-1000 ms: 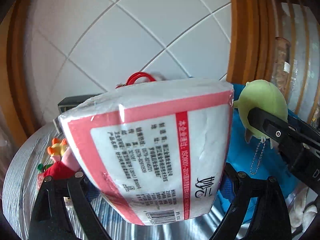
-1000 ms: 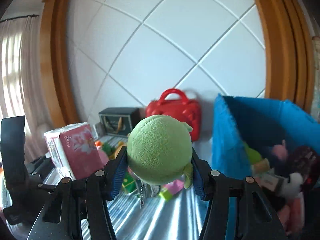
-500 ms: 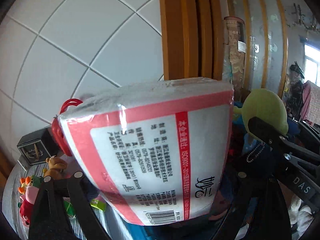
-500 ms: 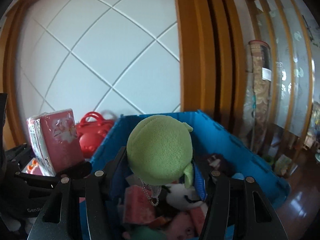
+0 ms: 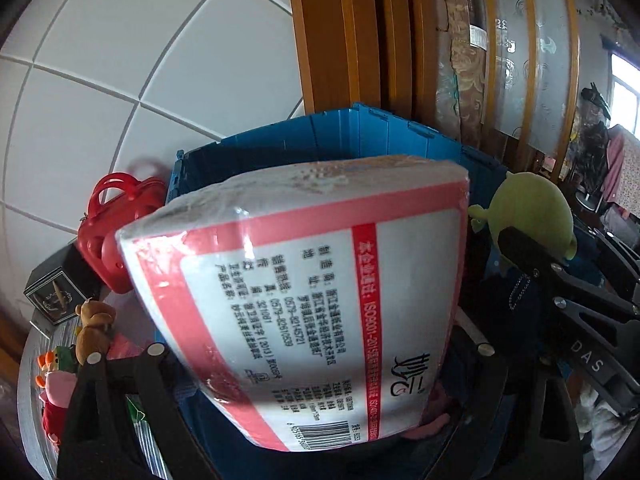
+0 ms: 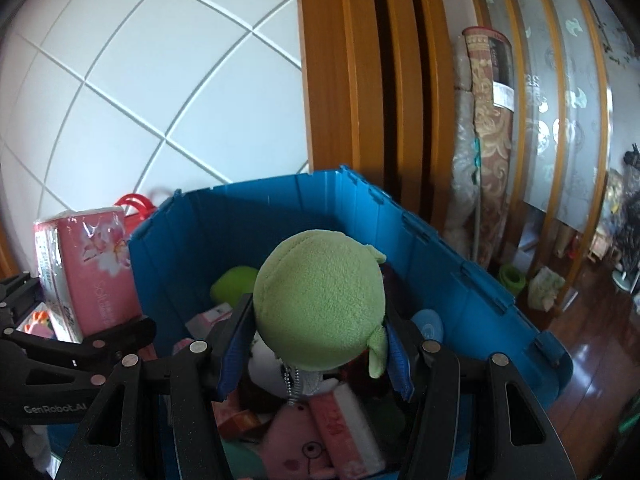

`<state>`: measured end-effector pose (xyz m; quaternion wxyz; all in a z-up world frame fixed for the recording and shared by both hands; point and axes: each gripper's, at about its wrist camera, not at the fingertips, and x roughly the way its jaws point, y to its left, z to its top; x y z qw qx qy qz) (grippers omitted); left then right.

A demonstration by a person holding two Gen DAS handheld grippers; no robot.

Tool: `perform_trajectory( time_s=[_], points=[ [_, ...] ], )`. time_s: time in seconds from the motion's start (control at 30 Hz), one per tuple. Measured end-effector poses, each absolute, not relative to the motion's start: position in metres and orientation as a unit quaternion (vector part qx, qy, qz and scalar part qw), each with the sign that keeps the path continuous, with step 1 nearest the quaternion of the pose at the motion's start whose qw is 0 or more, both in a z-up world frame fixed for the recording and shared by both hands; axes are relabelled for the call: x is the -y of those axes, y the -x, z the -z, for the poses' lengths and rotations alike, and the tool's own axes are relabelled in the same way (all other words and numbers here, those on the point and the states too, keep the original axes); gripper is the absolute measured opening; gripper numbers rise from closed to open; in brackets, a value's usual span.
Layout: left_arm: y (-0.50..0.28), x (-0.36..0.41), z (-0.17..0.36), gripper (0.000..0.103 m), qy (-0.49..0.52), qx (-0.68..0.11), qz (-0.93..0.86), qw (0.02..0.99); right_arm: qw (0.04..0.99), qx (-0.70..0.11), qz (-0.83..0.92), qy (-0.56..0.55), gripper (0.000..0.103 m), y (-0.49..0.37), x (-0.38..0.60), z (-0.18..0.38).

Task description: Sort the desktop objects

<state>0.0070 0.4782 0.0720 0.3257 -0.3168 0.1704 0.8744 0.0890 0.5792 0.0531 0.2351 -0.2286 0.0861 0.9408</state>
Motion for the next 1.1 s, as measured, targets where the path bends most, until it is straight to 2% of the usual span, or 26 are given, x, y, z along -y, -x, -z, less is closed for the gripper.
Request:
perform_trajectory(
  time_s=[0.2, 0.27, 0.33, 0.4, 0.53, 0.83, 1.0, 1.1],
  points=[
    [-0.006, -0.479, -0.069, 0.094, 0.334, -0.172, -0.868, 0.326, 0.239, -0.08, -0.938, 0.239, 0.06, -0.083, -0.584, -0.047],
    [-0.006, -0.478, -0.07, 0.101, 0.336, -0.17, -0.867, 0.326, 0.241, -0.079, -0.937, 0.24, 0.062, -0.083, -0.585, -0.046],
    [-0.008, -0.477, -0.074, 0.102, 0.328, -0.168, -0.872, 0.322, 0.244, -0.077, -0.937, 0.238, 0.072, -0.084, -0.585, -0.046],
    [-0.011, -0.475, -0.077, 0.102, 0.324, -0.171, -0.873, 0.321, 0.248, -0.076, -0.937, 0.234, 0.094, -0.085, -0.588, -0.047],
    [-0.014, -0.474, -0.077, 0.102, 0.321, -0.173, -0.877, 0.313, 0.254, -0.075, -0.937, 0.228, 0.102, -0.09, -0.59, -0.05],
    [-0.02, -0.464, -0.065, 0.102, 0.34, -0.161, -0.867, 0.327, 0.25, -0.084, -0.937, 0.229, 0.103, -0.099, -0.585, -0.041],
    [-0.027, -0.447, -0.069, 0.102, 0.322, -0.109, -0.875, 0.345, 0.25, -0.094, -0.934, 0.236, 0.103, -0.1, -0.58, -0.031],
    [-0.035, -0.441, -0.07, 0.102, 0.306, -0.109, -0.885, 0.333, 0.246, -0.093, -0.938, 0.227, 0.103, -0.107, -0.574, -0.032]
  ],
)
